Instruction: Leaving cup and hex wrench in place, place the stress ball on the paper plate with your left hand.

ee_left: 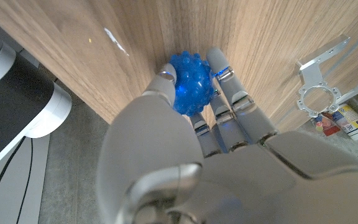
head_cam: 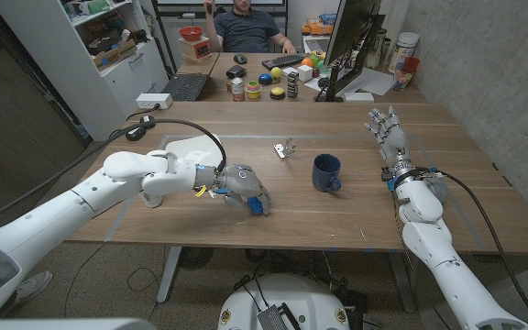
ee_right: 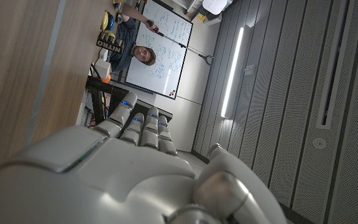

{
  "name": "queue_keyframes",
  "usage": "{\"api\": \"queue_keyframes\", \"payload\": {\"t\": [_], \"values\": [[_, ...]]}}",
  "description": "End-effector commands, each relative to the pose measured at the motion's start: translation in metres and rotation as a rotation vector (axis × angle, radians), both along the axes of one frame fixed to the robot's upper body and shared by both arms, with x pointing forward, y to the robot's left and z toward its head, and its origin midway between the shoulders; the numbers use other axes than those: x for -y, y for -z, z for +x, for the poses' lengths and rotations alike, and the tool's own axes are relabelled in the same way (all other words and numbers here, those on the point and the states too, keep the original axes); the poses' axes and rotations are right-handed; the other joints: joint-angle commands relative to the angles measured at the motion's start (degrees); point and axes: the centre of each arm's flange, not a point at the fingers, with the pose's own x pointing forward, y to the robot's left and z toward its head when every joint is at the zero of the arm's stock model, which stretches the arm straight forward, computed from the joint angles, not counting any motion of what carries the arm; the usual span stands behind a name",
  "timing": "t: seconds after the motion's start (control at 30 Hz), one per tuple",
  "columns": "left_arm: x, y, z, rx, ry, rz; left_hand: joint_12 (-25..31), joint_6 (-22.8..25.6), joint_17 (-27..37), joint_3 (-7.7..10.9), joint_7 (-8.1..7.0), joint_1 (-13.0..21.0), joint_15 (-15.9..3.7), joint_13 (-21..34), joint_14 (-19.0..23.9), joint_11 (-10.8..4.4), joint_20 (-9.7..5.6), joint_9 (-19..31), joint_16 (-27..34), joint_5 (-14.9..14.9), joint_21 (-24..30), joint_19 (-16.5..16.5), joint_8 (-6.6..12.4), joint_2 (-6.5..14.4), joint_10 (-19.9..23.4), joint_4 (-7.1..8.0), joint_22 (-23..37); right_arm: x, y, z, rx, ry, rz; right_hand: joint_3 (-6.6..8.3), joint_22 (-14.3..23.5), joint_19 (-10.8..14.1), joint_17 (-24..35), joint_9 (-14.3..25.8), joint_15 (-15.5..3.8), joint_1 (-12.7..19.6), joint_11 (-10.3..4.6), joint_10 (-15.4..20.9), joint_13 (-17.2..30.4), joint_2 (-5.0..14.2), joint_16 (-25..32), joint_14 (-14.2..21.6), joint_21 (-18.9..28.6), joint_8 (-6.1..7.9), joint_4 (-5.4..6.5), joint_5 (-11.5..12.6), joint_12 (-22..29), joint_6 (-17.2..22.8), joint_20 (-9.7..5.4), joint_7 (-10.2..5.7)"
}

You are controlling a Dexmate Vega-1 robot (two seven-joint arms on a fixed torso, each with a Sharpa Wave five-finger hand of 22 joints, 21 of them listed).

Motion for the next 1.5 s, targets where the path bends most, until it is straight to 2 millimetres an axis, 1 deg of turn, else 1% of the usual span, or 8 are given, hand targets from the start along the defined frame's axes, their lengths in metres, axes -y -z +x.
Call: {"api": "queue_keyframes", "payload": {"t": [0.03, 0.23, 0.33, 0.67, 0.87, 0.93, 1.1, 1.5], "values": [[-0.003, -0.011, -0.002, 0.042, 0.043, -0.069, -0.3, 3.2, 0.0, 0.04, 2.49, 0.2, -9.77, 0.0, 1.5, -0.20, -5.51, 0.2, -0.2, 0.3, 1.1, 0.9, -0.50, 0.8, 1.0, 0.24, 0.2, 0.001, -0.001, 0.004, -0.001, -0.001, 0.001, -0.17, 0.3, 0.7, 0.1, 0.2, -0.14, 0.6, 0.07, 0.6, 0.2, 4.16, 0.2, 0.6, -0.2, 0.32, -0.17, 0.4, 0.5, 0.6, -2.60, 0.04], [-0.006, -0.018, -0.004, 0.070, 0.066, -0.108, -0.4, 4.1, -0.1, -0.03, 2.83, 0.3, -9.75, 0.0, 2.0, 0.11, -5.49, 0.3, -0.5, 0.3, 1.9, 1.4, -0.87, 0.7, 1.7, 0.29, 0.2, 0.001, -0.002, 0.006, -0.002, -0.002, -0.002, -0.18, 0.3, 0.8, 0.1, 0.2, -0.18, 0.6, 0.03, 0.7, 0.2, 4.16, 0.2, 0.6, -0.3, 0.31, -0.18, 0.4, 0.5, 0.7, -2.63, 0.06], [-0.008, -0.022, -0.006, 0.089, 0.076, -0.134, -0.5, 4.4, -0.1, -0.07, 2.81, 0.3, -9.75, 0.0, 2.2, -0.01, -5.39, 0.3, -0.6, 0.2, 2.1, 1.6, -0.99, 0.7, 1.7, 0.36, 0.2, 0.000, -0.003, 0.006, -0.001, -0.004, -0.003, -0.18, 0.3, 0.8, 0.1, 0.2, -0.17, 0.6, 0.06, 0.7, 0.2, 4.16, 0.2, 0.7, -0.4, 0.30, -0.18, 0.4, 0.5, 0.6, -2.64, 0.05], [-0.015, -0.032, -0.013, 0.173, 0.075, -0.205, -1.4, 4.5, -0.3, -0.38, 2.80, 0.1, -9.70, 0.0, 1.7, 0.03, -5.19, 0.3, -1.5, 0.2, 2.9, 2.1, -1.86, 0.2, 0.7, 0.49, 0.1, 0.000, -0.002, 0.004, 0.001, -0.001, -0.003, -0.19, 0.3, 0.8, 0.1, 0.2, -0.12, 0.7, 0.11, 0.6, 0.2, 4.15, 0.1, 0.7, -0.6, 0.29, -0.19, 0.4, 0.4, 0.7, -2.63, 0.06], [-0.017, -0.037, -0.015, 0.206, 0.038, -0.230, -1.5, 4.4, -0.3, -0.44, 3.24, -0.1, -9.70, 0.1, 1.5, -0.05, -5.17, 0.4, -1.8, 0.2, 3.3, 2.3, -2.28, 0.3, 0.9, 0.67, 0.0, 0.000, -0.002, 0.001, 0.004, 0.000, -0.004, -0.20, 0.3, 0.9, 0.1, 0.2, -0.14, 0.7, 0.10, 0.7, 0.2, 4.14, 0.1, 0.7, -0.7, 0.29, -0.19, 0.4, 0.5, 0.7, -2.64, 0.07], [-0.018, -0.039, -0.015, 0.211, 0.024, -0.246, -1.5, 3.9, -0.3, -0.45, 3.08, -0.2, -9.70, 0.1, 1.6, -0.01, -5.14, 0.4, -1.9, 0.2, 3.4, 2.4, -2.65, 0.4, 1.1, 0.79, 0.0, 0.000, -0.002, 0.001, 0.005, 0.000, -0.005, -0.20, 0.3, 0.9, 0.1, 0.2, -0.17, 0.7, 0.07, 0.7, 0.2, 4.14, 0.1, 0.7, -0.8, 0.28, -0.19, 0.4, 0.5, 0.7, -2.64, 0.05], [-0.022, -0.043, -0.015, 0.221, -0.020, -0.268, -1.5, 4.0, -0.3, -0.51, 3.26, -0.4, -9.69, 0.1, 1.9, -0.07, -5.09, 0.5, -1.9, 0.2, 3.8, 2.6, -3.00, 0.5, 1.6, 1.00, 0.0, -0.001, -0.002, 0.001, 0.007, -0.004, -0.006, -0.22, 0.3, 0.9, 0.1, 0.2, -0.13, 0.7, 0.02, 0.7, 0.2, 4.12, 0.1, 0.7, -0.8, 0.28, -0.20, 0.4, 0.5, 0.7, -2.64, 0.02], [-0.038, -0.055, -0.016, 0.287, -0.111, -0.362, -1.5, 5.2, -0.3, -0.69, 3.75, -1.0, -9.68, 0.1, 3.1, -0.34, -5.11, 0.6, -2.1, 0.2, 4.8, 3.4, -3.60, 0.7, 3.0, 1.56, -0.2, -0.003, -0.005, 0.001, 0.013, -0.009, -0.015, -0.23, 0.3, 1.0, 0.1, 0.2, -0.11, 0.7, 0.03, 0.8, 0.2, 4.10, 0.1, 0.7, -1.1, 0.29, -0.21, 0.5, 0.5, 0.8, -2.61, 0.08]]}}
